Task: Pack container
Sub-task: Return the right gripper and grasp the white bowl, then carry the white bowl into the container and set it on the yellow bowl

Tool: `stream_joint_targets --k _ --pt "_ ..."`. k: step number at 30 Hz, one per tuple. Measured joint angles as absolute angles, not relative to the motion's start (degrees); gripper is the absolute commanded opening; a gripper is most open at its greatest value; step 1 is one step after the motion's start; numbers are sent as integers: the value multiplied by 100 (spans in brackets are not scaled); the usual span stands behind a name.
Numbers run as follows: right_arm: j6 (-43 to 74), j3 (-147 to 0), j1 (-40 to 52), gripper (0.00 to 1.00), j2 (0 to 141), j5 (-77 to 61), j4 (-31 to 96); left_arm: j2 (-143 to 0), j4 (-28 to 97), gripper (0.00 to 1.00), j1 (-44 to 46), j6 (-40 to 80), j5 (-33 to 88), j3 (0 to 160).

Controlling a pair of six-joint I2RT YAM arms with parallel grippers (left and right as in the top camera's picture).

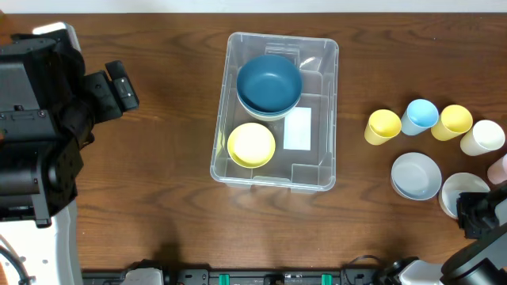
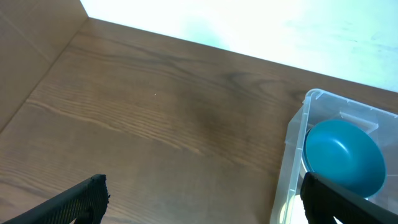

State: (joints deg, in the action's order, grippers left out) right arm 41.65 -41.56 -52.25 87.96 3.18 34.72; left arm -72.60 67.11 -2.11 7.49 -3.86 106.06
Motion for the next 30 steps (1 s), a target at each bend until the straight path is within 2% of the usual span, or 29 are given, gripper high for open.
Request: stream_joint_targets --k 9,15,19,24,30 --pt "4156 -4141 -5238 1 8001 45 3682 -7260 6711 98 -211 749 -386 10606" --pt "4115 -4139 -5183 1 6777 -683 3763 -7260 6711 98 -211 749 -386 10606" --pt "4093 -4139 -4825 1 6001 -1417 3765 -7260 6711 98 -211 749 -386 10606" --pt "4066 -4156 -3452 2 5306 -2082 3660 -7260 6711 98 -211 749 -386 10606" --pt "3940 -4779 -917 2 5358 -1820 3680 -7260 6713 98 -211 749 -386 10606"
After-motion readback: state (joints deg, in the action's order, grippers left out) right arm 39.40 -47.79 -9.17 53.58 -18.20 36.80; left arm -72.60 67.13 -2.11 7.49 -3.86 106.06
